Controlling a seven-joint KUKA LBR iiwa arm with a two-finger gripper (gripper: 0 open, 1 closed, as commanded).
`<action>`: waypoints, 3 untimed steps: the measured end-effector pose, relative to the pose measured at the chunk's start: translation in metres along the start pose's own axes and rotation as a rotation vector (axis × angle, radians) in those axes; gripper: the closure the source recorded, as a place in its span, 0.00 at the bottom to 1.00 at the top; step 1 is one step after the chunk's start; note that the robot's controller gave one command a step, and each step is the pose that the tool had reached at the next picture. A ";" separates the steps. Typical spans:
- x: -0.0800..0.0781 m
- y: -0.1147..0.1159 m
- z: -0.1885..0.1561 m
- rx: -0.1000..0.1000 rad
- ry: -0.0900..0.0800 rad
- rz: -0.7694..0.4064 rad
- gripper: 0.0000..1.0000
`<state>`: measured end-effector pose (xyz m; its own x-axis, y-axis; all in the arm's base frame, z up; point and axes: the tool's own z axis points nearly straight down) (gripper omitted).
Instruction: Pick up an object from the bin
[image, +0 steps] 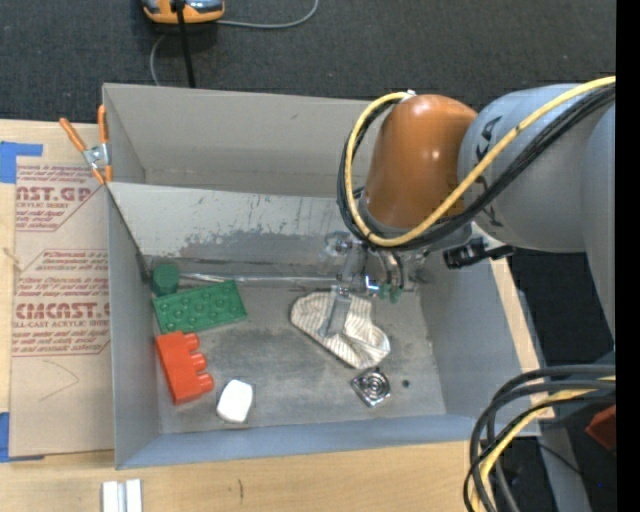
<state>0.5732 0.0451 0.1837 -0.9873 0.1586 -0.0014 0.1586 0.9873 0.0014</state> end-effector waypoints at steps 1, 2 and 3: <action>0.001 -0.013 0.003 -0.001 -0.001 -0.022 0.00; 0.016 -0.023 0.014 -0.002 -0.012 0.184 0.00; 0.029 0.002 0.049 -0.001 0.000 0.130 0.00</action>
Offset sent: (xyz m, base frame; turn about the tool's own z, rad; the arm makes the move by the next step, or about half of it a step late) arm -0.0592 -0.0005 -0.0474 0.2066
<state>0.5447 0.0516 0.1351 -0.9585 0.2850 -0.0011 0.2850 0.9585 0.0023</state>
